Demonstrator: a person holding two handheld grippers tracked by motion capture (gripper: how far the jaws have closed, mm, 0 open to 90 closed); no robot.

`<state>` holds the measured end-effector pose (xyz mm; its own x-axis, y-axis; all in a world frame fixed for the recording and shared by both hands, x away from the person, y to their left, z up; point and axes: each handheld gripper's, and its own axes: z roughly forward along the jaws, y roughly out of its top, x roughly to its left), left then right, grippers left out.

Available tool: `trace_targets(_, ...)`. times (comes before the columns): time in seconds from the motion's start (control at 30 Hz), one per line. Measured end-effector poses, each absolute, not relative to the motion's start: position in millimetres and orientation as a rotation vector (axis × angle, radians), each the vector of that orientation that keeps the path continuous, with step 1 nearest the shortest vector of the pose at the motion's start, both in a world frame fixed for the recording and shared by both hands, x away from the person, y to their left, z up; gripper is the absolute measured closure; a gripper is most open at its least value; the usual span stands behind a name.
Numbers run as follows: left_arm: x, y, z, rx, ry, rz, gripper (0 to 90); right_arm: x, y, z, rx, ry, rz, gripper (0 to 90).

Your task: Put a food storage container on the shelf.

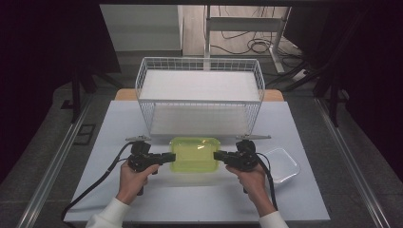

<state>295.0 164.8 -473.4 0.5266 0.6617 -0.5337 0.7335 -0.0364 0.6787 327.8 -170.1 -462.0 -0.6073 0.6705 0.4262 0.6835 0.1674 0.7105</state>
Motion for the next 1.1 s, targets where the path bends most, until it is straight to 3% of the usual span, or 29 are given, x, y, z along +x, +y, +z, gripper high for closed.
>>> trace_targets(0.4, 284, 164, -450, 1.746, 1.113, 0.021, 80.5, 315, -169, -439, -1.31, -2.49, -1.572, 77.5)
trace_targets(1.1, 276, 165, -429, 1.726, 1.06, 0.076, 80.5, 306, -170, -417, -1.225, -2.552, -1.692, 77.3)
